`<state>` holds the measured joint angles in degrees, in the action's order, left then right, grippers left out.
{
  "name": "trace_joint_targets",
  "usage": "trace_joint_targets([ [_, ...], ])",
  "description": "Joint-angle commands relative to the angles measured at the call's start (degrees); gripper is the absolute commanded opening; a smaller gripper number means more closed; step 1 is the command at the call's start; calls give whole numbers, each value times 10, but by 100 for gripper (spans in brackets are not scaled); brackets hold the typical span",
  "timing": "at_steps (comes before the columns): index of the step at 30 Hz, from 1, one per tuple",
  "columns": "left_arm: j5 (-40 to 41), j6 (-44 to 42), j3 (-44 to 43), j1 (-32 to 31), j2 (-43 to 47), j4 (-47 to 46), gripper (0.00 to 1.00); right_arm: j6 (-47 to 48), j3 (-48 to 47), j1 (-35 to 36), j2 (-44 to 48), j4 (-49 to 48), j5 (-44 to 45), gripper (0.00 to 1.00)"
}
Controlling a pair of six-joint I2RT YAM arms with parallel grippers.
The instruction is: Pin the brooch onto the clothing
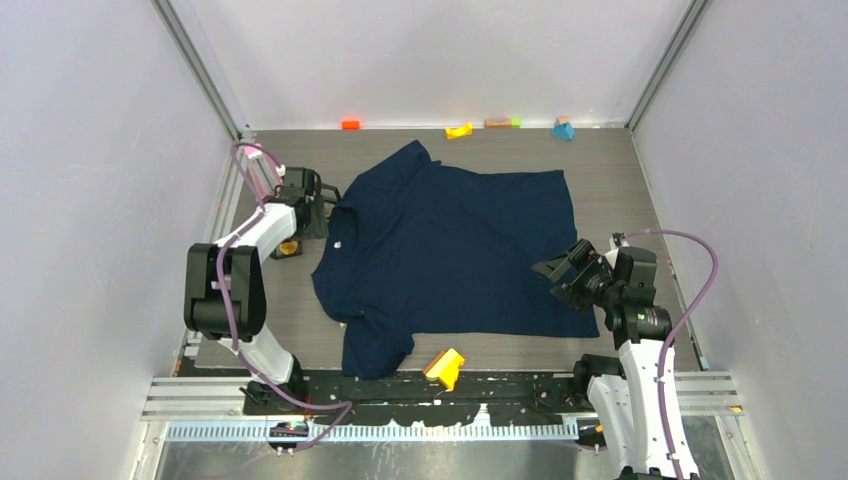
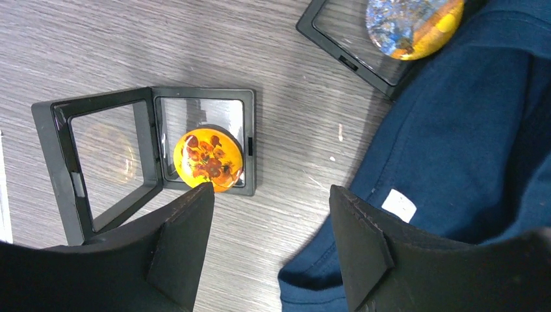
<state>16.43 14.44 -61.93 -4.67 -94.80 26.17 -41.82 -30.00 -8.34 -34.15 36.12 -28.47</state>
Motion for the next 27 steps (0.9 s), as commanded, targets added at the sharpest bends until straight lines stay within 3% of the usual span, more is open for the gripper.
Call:
trace_joint_targets([
  [1,36,-10,-23,10,-20,-30,68,-5,-2,2,-1,-25,-19,86],
  [9,69,-17,-28,20,-37,-30,67,-5,-1,2,-3,-24,-22,86],
  [27,45,-19,-39,35,-75,-13,71,-11,11,3,-5,-37,-31,86],
])
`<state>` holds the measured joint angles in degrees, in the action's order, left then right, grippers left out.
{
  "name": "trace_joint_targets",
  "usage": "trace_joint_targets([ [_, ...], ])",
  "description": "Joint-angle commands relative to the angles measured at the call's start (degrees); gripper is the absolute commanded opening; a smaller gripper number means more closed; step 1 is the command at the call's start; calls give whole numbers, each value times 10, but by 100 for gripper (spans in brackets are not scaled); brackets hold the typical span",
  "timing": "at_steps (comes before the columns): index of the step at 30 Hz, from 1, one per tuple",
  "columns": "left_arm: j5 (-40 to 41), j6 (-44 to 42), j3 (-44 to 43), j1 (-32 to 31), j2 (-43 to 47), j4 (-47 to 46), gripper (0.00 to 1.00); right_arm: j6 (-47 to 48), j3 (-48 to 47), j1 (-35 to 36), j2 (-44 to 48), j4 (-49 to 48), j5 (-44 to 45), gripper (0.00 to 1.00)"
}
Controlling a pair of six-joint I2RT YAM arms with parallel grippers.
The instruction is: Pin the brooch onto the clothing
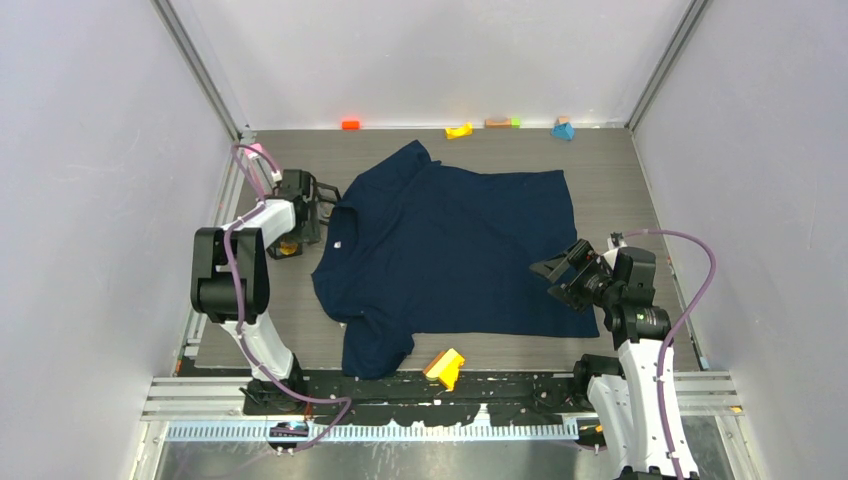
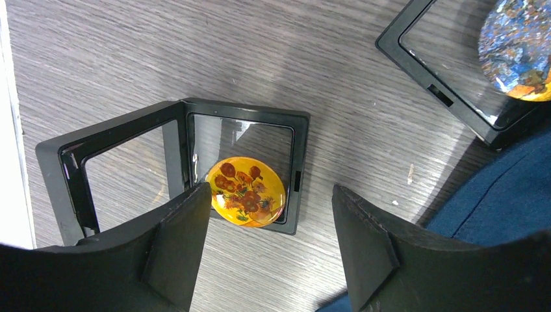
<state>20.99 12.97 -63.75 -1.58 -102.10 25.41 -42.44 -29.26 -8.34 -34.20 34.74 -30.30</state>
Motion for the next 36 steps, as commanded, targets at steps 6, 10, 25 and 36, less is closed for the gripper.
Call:
trace_joint_targets([
  [6,-11,-3,-24,6,-13,-2,70,-4,7,3,-4,-23,-13,86],
  [10,-20,0,-20,5,-7,-3,63,-3,11,3,-4,-23,-12,86],
  [25,18,5,1,-1,62,-5,60,-5,18,3,-5,-27,-12,84],
  [36,20,12,-20,4,15,18,65,-1,13,3,-6,-23,-17,84],
])
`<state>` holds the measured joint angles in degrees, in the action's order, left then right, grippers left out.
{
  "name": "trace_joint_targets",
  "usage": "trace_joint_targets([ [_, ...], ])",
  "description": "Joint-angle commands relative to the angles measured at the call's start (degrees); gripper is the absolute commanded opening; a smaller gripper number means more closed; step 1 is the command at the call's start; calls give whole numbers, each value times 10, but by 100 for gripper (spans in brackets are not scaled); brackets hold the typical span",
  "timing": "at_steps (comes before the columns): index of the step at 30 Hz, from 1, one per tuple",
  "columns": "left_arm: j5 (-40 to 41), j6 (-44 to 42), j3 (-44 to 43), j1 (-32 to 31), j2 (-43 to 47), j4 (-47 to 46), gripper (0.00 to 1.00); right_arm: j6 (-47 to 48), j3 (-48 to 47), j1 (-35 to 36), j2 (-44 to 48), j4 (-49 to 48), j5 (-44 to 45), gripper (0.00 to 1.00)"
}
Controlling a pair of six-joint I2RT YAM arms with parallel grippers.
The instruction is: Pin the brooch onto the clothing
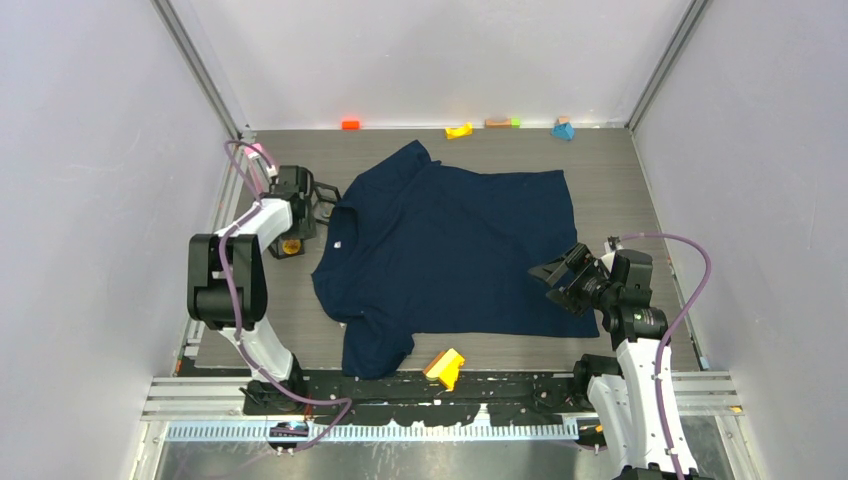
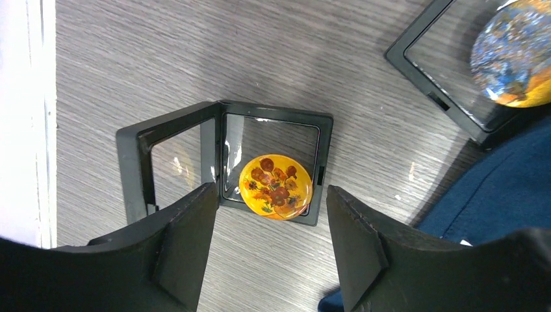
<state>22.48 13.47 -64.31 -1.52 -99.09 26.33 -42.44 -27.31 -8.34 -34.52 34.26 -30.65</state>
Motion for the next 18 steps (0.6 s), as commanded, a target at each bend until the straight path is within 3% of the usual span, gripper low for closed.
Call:
trace_joint_targets([
  [1,1,7,-18,4,-20,13,65,-1,-7,3,-3,-17,-13,84],
  [18,-32,9,-40,6,-59,37,64,23,-13,3,-9,4,-3,85],
])
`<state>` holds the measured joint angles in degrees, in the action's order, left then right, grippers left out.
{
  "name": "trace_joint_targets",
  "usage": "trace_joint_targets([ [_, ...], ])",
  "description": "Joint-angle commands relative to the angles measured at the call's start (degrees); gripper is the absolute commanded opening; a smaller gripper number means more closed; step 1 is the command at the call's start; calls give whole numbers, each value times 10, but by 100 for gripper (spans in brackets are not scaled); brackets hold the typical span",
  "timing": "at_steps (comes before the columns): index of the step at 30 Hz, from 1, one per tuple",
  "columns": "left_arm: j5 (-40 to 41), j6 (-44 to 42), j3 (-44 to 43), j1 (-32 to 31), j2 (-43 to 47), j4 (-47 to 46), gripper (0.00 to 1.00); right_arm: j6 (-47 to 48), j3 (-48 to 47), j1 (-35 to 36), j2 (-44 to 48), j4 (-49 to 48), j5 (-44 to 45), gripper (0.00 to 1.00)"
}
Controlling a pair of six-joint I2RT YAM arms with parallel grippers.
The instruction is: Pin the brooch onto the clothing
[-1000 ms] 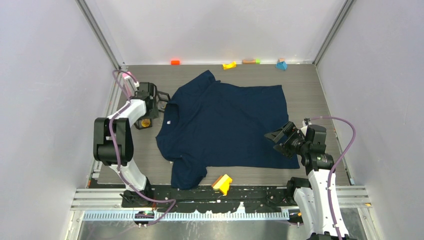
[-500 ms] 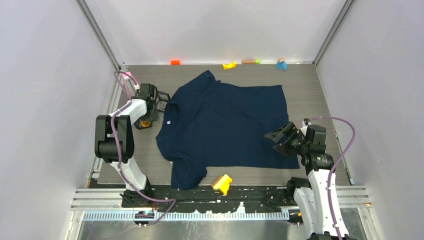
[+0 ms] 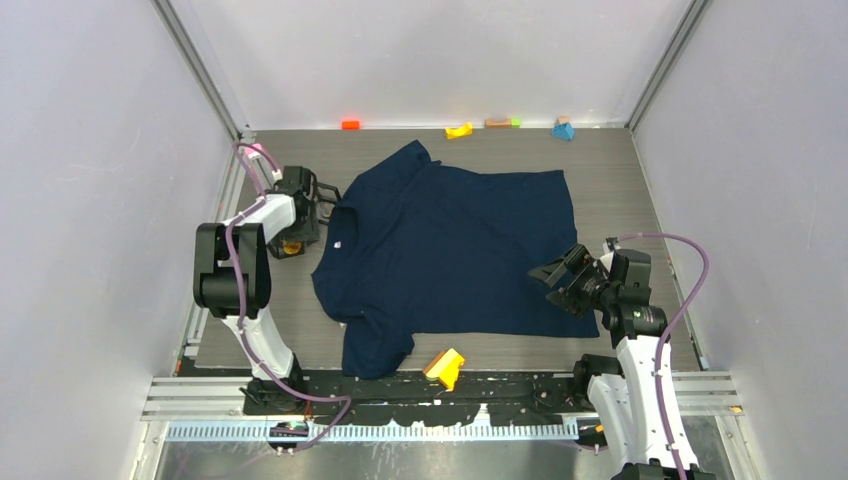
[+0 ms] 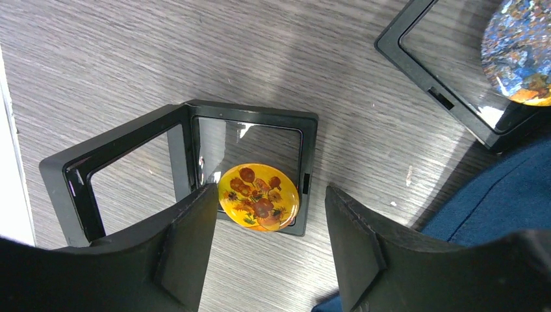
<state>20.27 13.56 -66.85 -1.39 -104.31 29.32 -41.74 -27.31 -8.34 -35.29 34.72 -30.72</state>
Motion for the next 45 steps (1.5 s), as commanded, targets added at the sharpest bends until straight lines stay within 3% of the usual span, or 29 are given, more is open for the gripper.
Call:
trace_joint_targets([
  [1,-11,9,-15,4,-7,7,64,16,-13,3,-1,0,-2,85],
  [20,-20,6,0,4,32,-3,45,14,-8,3,-9,-3,-6,83],
  [33,-11,-8,6,2,60,0,18,14,-10,3,-11,0,-8,82],
  [45,-34,-13,-14,-3,29,30,15,16,-11,3,-12,3,-8,82],
])
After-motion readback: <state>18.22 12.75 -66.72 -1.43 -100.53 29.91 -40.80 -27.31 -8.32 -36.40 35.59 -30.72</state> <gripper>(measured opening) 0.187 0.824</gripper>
